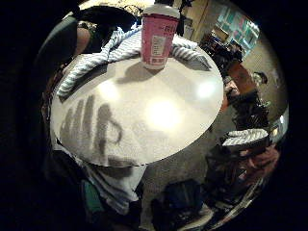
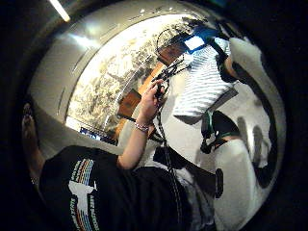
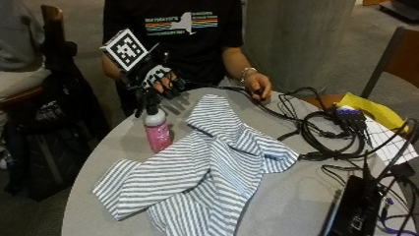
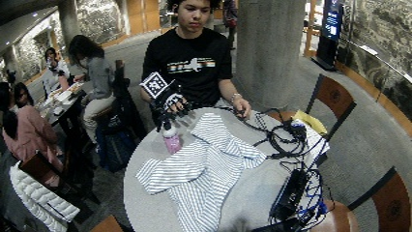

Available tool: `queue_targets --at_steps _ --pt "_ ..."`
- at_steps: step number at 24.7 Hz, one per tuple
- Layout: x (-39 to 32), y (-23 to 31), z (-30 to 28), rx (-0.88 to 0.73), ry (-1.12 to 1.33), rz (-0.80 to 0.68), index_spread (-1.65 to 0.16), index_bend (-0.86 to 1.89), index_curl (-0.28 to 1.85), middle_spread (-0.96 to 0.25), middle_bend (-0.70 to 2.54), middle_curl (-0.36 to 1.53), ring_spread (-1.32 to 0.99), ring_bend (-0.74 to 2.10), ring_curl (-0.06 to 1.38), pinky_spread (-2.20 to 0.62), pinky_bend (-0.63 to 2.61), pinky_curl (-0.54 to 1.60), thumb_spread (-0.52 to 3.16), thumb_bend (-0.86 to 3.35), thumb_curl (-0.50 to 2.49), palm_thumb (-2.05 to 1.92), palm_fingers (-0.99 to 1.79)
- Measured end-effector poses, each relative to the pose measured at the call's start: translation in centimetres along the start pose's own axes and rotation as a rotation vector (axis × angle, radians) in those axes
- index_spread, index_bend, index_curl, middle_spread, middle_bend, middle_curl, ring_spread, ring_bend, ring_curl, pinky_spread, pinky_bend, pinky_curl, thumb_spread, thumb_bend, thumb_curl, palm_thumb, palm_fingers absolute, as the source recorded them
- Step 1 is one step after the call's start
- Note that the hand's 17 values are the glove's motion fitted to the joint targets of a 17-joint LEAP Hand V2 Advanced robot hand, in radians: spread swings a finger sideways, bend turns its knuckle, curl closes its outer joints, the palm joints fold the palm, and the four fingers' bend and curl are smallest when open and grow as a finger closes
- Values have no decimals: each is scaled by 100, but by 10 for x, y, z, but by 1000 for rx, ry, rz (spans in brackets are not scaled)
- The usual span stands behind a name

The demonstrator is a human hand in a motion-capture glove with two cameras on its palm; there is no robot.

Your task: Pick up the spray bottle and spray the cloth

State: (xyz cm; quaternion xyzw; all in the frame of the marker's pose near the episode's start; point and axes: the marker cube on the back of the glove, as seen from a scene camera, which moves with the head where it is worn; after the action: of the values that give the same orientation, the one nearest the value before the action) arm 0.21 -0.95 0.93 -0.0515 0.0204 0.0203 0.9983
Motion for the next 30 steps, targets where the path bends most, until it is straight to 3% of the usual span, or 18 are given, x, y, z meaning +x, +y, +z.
queue_targets --at_steps 11,18,30 --pt "34 15 -10 149 -424 105 -27 8 28 -1 33 34 0 24 27 21 26 29 93 21 34 80 77" --pt "50 18 -14 323 -750 346 -29 7 25 0 31 35 -1 29 30 20 32 32 92 16 35 85 72" --pt "70 -11 -4 300 -792 398 -31 9 22 1 26 37 1 33 33 19 39 35 89 8 39 92 65"
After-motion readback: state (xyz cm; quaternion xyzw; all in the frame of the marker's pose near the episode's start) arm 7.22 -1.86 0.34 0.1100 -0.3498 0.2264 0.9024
